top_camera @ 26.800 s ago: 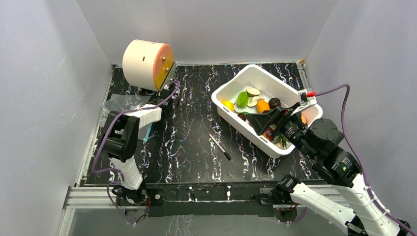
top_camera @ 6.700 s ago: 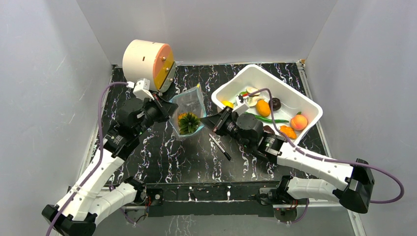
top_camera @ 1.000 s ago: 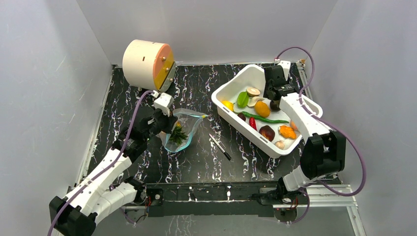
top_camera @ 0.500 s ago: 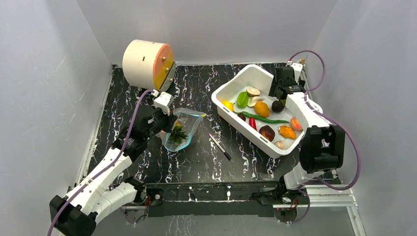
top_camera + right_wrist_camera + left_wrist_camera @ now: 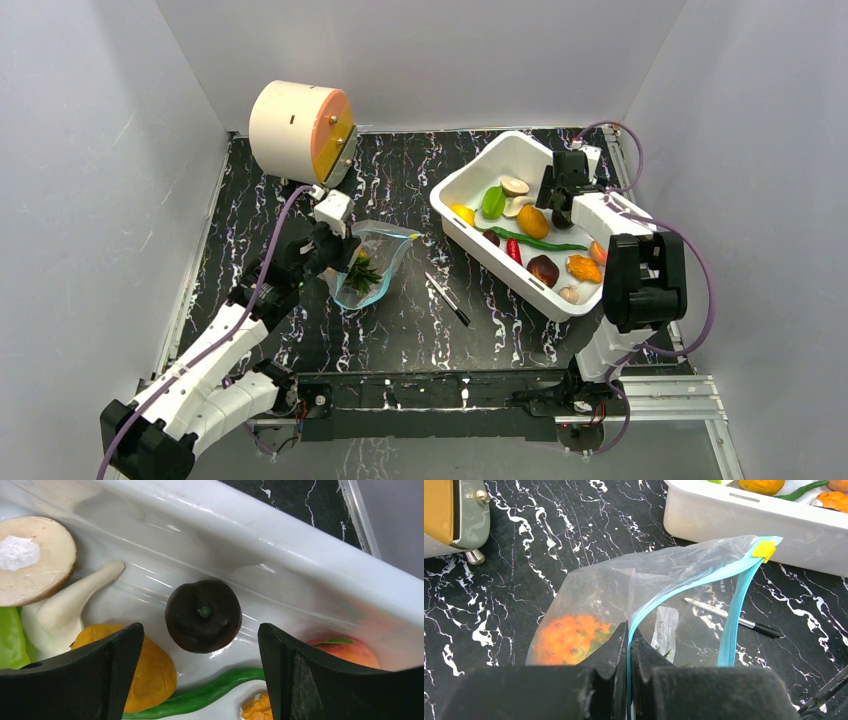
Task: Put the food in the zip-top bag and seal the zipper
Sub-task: Pick up the fake fruit from the bin.
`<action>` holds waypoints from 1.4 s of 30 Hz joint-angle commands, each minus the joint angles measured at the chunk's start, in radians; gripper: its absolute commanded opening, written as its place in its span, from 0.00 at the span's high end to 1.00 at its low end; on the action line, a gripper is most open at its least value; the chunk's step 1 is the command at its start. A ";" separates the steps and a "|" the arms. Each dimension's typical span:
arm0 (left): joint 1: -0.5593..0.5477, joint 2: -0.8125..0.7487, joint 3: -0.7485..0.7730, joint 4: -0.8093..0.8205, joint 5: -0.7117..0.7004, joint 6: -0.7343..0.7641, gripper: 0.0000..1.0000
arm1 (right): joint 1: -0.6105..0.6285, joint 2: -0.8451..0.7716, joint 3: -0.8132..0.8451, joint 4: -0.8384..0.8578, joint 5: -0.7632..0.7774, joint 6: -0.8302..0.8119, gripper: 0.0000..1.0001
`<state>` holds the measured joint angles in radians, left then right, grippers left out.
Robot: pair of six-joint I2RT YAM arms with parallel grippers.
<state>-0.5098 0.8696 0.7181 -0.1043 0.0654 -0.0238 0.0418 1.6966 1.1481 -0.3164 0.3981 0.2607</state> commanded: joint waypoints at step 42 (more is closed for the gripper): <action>-0.001 -0.076 -0.024 0.032 0.019 0.047 1.00 | 0.056 -0.052 -0.024 0.041 0.108 0.015 0.52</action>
<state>-0.5098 0.8089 0.7010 -0.1009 0.0788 0.0162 0.0914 1.7180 1.0828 -0.2352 0.4793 0.2649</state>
